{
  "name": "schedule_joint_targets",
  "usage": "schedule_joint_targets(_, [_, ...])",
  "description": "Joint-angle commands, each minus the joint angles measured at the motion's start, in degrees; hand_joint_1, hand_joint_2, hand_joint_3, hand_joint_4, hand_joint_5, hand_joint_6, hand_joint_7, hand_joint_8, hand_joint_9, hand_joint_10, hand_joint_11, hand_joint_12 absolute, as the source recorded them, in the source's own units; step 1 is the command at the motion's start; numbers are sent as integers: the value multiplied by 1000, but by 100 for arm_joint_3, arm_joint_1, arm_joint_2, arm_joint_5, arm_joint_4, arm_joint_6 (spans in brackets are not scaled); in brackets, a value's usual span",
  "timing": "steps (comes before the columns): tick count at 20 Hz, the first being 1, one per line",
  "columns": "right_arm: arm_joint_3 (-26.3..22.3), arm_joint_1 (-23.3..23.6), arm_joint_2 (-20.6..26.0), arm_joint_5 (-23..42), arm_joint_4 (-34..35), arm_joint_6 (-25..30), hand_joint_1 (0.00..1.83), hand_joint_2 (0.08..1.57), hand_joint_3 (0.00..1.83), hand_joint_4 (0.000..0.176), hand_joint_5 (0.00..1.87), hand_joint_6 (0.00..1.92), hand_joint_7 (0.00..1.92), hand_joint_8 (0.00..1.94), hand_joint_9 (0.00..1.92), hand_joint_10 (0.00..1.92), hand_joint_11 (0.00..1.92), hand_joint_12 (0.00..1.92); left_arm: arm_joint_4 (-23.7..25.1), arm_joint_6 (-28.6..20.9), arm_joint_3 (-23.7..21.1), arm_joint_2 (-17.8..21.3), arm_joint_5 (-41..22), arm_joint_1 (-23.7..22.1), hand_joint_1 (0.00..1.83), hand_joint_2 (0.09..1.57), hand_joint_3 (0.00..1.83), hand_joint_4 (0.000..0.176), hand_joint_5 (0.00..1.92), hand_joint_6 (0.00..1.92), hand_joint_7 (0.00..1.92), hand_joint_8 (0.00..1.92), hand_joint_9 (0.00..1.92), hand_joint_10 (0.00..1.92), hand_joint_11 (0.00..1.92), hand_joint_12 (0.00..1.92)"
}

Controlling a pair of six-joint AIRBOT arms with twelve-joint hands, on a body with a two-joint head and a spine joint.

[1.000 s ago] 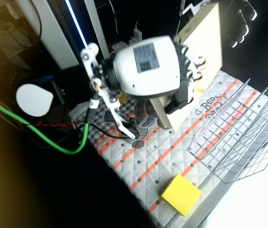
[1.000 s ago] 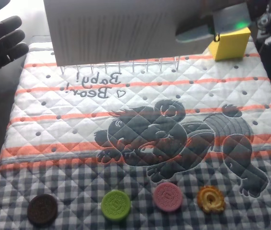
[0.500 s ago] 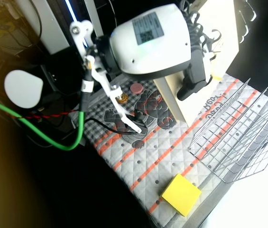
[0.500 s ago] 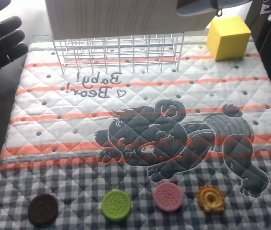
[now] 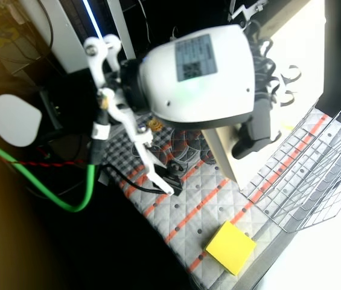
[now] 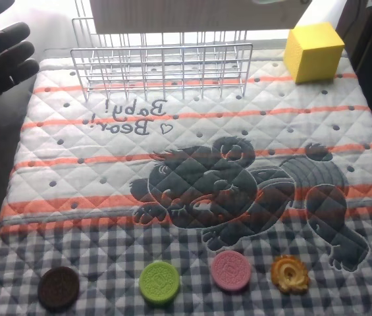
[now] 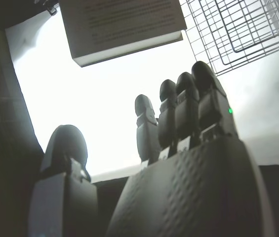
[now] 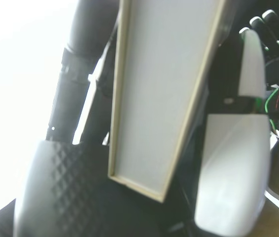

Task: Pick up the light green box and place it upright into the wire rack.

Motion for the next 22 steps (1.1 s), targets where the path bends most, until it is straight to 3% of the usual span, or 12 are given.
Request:
schedule_joint_targets(1, [41,124,25,521,286,14,1283,1077,0,0,923,905,1231,721,1668,1,1450,689,-110,-36,19,-19,-679,-71,578,1031,1,151,382,1,263,0,183,0,0,474])
schedule_joint_targets(6, [147,122,-113,427,325,14,1286,1070,0,0,956,851,1230,739,1715,16,1501,803,-91,-36,-7,-21,-726,-72,537,1034,2,138,389,1,277,3,189,2,3,461])
schedule_joint_targets(15, [439,68,-389,165,478,13,1285,1069,1,0,945,841,1252,695,1715,5,1446,825,-79,-36,4,-24,-703,-75,574,1030,0,146,386,0,270,1,191,2,0,504])
schedule_joint_targets(19, [531,28,-478,60,489,13,1287,1065,0,0,953,825,1272,655,1728,8,1459,846,-79,-36,17,-39,-695,-86,611,1039,2,131,387,0,256,0,179,0,0,479])
schedule_joint_targets(20, [537,20,-488,52,489,13,1182,1113,3,0,959,961,1326,339,1729,7,1458,873,-77,-36,17,-42,-694,-90,601,1039,1,140,382,0,258,2,183,2,0,484])
schedule_joint_targets(22, [554,12,-520,42,488,13,1160,1122,0,0,969,979,1427,60,1734,4,1449,903,-76,-36,19,-42,-691,-91,623,1037,0,136,389,3,263,2,185,2,0,494])
